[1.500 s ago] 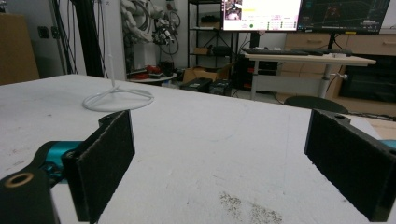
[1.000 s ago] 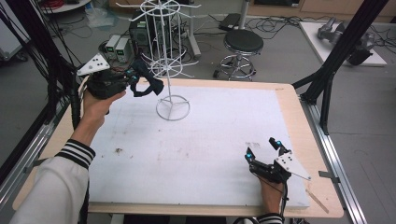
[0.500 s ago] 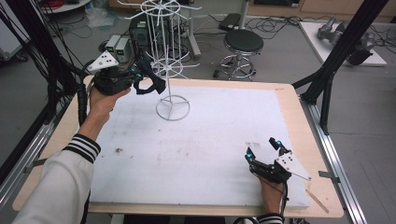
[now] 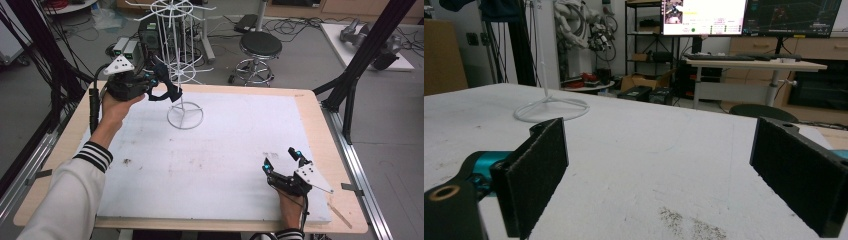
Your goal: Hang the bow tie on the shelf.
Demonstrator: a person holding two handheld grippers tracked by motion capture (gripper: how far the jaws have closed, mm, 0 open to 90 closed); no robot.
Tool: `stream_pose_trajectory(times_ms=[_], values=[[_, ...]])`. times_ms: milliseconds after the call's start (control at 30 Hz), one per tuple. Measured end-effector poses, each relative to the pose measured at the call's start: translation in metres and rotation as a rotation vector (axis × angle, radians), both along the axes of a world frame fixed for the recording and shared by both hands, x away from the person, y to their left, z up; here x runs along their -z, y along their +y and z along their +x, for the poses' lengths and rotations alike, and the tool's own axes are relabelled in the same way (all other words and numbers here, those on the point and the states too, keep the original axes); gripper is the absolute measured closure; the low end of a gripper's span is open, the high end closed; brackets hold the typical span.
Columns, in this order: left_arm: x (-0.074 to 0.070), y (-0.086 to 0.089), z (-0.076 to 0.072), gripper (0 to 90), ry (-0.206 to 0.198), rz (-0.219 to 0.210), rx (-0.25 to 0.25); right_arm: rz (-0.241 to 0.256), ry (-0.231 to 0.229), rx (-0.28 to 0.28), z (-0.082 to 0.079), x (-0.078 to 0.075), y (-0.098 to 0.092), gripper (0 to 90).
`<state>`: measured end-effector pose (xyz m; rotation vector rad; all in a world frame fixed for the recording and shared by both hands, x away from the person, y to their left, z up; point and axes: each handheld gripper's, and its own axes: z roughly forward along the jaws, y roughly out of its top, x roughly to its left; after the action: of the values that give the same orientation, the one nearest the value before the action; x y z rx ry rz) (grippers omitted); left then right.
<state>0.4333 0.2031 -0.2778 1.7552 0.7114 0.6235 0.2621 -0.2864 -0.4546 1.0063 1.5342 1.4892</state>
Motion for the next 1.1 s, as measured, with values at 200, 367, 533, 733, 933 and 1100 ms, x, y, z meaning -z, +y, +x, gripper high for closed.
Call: stream_pose_trajectory(times_ms=[200,367,533,733,933,1100], values=[[-0.0030,-0.0047,0.0021,86.6,0.007,0.005,0.004,0.000,0.000,0.001,0.0001,0.0000,-0.0001,7.6],[-0.0035,-0.0072,0.0024,84.1,0.014,0.008,0.010,0.002,0.000,-0.001,0.0000,0.0000,-0.0001,7.6],[-0.0030,-0.0090,0.0025,80.1,0.023,0.012,0.003,0.003,0.000,-0.002,0.0000,0.0000,0.0000,7.6],[-0.0034,-0.0098,0.0018,57.5,0.032,0.005,-0.013,0.001,-0.001,0.000,0.0000,0.0000,0.0000,7.6],[-0.0033,-0.0094,-0.0006,31.4,0.018,-0.001,-0.033,0.000,-0.002,-0.001,0.0000,0.0000,-0.0001,7.6],[-0.0038,-0.0050,-0.0035,15.9,0.005,-0.040,-0.017,0.004,0.001,-0.003,-0.0001,0.0000,0.0000,7.5]])
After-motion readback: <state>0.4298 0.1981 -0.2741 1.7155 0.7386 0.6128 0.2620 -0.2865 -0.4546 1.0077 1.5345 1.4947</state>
